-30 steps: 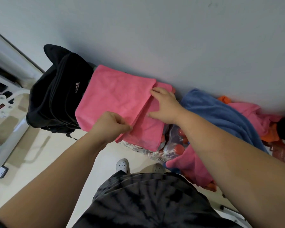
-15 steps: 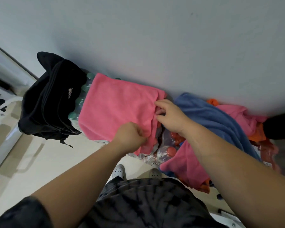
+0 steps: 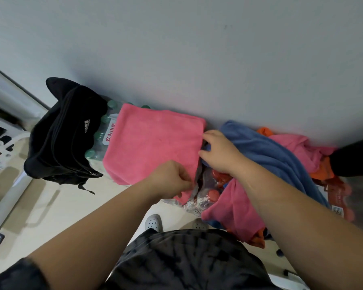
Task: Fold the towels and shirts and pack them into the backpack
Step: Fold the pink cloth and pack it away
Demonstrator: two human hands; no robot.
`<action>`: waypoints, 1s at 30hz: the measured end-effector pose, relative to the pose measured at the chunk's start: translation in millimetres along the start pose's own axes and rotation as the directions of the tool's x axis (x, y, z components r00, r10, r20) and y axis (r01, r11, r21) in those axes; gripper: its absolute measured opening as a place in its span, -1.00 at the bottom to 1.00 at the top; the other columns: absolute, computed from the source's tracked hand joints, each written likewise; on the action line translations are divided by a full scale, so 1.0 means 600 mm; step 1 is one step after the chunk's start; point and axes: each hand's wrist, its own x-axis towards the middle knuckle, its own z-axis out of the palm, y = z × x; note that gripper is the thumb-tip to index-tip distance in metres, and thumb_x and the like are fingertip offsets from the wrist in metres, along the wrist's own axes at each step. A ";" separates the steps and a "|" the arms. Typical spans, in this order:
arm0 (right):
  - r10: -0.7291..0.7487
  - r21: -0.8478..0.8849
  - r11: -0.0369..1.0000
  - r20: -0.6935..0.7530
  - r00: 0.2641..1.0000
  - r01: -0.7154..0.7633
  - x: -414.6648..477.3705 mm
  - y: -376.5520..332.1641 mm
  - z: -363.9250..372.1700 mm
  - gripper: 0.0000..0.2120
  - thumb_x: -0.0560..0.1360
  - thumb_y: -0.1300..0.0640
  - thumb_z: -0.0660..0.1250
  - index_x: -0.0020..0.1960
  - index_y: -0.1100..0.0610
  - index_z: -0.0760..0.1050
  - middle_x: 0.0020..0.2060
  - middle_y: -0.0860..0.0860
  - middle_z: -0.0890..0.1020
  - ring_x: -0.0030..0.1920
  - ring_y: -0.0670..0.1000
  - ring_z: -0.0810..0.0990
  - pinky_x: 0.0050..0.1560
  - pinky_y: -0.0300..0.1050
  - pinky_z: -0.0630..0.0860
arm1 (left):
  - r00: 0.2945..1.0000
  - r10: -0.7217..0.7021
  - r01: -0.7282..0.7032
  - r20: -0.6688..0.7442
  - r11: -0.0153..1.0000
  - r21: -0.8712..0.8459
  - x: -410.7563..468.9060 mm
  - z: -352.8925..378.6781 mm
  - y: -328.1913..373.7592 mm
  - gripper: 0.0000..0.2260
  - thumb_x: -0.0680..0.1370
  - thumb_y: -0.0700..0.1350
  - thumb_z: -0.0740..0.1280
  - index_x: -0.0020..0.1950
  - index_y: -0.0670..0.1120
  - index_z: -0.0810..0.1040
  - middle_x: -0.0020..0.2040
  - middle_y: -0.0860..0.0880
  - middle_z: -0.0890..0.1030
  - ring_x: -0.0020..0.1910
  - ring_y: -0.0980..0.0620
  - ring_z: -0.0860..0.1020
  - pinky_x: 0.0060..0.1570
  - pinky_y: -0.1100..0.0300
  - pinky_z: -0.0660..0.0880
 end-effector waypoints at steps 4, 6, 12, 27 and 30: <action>-0.001 -0.115 0.993 -0.055 0.998 -0.005 -0.011 -0.028 0.014 -0.52 0.53 0.01 0.35 0.38 0.20 0.44 0.37 0.13 0.38 0.28 0.18 0.48 0.28 0.08 0.46 | 0.988 0.064 -0.065 -0.137 0.998 -0.001 0.006 -0.004 -0.021 -0.91 0.49 -0.18 0.41 -0.21 -0.08 0.66 -0.30 -0.08 0.68 -0.37 -0.01 0.60 -0.42 0.12 0.52; -0.105 -0.200 0.977 -0.135 0.985 0.077 -0.018 -0.053 0.027 -0.50 0.53 -0.06 0.34 0.40 0.14 0.44 0.36 0.14 0.39 0.27 0.22 0.47 0.26 0.14 0.48 | 0.938 0.089 -0.067 -0.336 0.995 0.075 0.008 -0.025 -0.036 -0.93 0.50 -0.11 0.42 -0.19 -0.03 0.64 -0.26 -0.02 0.66 -0.28 0.00 0.59 -0.23 0.07 0.54; -0.027 -0.416 0.906 0.125 0.992 0.077 0.000 -0.084 0.102 -0.23 0.56 -0.35 0.10 0.63 -0.02 -0.01 0.63 0.05 -0.13 0.61 0.16 -0.18 0.57 0.22 -0.16 | 0.842 0.258 0.030 -0.474 0.854 0.519 0.027 -0.129 -0.143 -0.51 0.50 0.17 0.31 0.40 0.02 0.48 0.38 -0.05 0.48 0.34 -0.17 0.45 0.32 -0.11 0.40; 0.029 -0.260 0.962 -0.229 0.973 -0.089 -0.115 -0.113 0.201 -0.46 0.57 -0.23 0.07 0.43 -0.01 0.47 0.45 -0.05 0.45 0.47 0.05 0.37 0.50 0.14 0.24 | 0.824 0.542 -0.252 -0.163 0.610 0.751 -0.008 -0.202 -0.296 -0.56 0.46 0.20 0.15 0.21 0.00 0.51 0.01 0.03 0.53 -0.04 -0.12 0.47 -0.02 -0.03 0.48; 0.002 -0.200 0.977 -0.353 0.935 -0.077 -0.107 -0.117 0.192 -0.61 0.60 -0.04 0.16 0.27 0.12 0.59 0.21 0.03 0.61 0.21 0.11 0.57 0.28 0.03 0.47 | 0.837 0.538 -0.331 -0.099 0.642 0.692 -0.008 -0.219 -0.298 -0.59 0.46 0.09 0.25 0.26 -0.02 0.51 0.03 0.00 0.54 -0.01 -0.14 0.50 -0.03 -0.03 0.52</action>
